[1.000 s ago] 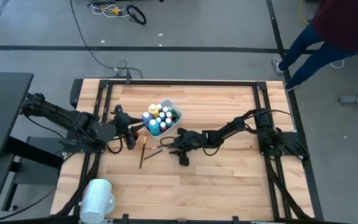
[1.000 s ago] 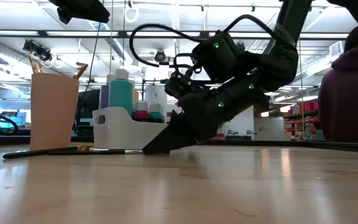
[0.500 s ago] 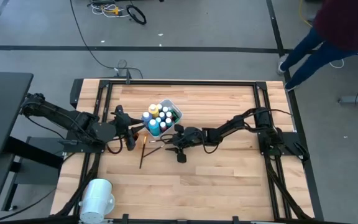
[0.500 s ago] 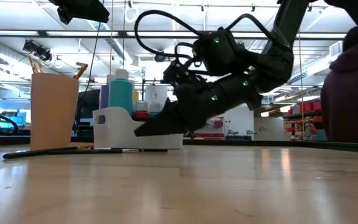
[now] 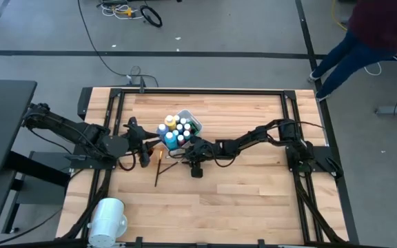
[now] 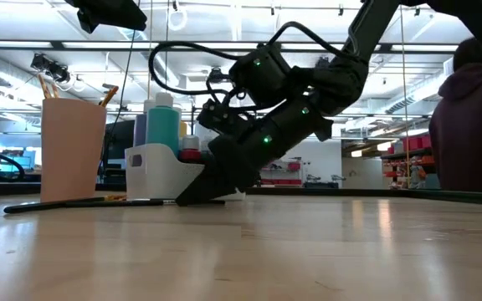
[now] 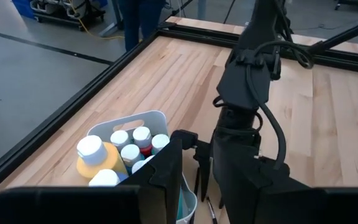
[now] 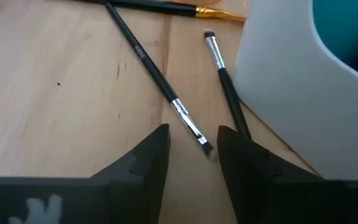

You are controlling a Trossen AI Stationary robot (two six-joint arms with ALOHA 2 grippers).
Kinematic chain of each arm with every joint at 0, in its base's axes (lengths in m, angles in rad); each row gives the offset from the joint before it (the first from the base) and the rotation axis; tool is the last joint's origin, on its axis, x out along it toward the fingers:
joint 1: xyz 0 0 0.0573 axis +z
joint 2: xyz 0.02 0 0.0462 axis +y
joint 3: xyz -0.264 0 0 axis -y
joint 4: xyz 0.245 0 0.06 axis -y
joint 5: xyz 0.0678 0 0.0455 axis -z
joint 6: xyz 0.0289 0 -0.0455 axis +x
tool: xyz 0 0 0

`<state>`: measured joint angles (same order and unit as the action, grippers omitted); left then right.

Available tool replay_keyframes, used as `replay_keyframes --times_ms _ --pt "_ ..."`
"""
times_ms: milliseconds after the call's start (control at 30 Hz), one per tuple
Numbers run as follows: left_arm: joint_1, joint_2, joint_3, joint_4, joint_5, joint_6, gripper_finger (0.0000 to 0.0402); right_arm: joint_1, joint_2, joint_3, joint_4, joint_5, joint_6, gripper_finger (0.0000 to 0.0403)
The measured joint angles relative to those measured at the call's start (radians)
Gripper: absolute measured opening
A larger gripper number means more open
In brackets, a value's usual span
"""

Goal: Pick & Place Paint Supplies
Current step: Put the bottom black silver paintbrush into the orange cup

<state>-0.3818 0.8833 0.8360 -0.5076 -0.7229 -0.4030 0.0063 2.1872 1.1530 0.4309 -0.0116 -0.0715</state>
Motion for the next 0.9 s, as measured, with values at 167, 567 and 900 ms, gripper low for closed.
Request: replay_keyframes --times_ms 167,567,900 --pt "0.0 0.0 0.0 0.0 0.002 0.0 0.0103 0.0 0.003 0.005 -0.046 -0.004 -0.001 0.0136" --pt "0.0 0.0 0.0 -0.002 0.01 0.0 0.0103 -0.002 0.004 0.002 -0.049 -0.064 -0.045 0.0007" --pt "0.0 0.0 0.0 -0.002 0.01 0.0 0.0103 0.035 -0.066 -0.005 -0.159 -0.061 -0.152 0.0002"
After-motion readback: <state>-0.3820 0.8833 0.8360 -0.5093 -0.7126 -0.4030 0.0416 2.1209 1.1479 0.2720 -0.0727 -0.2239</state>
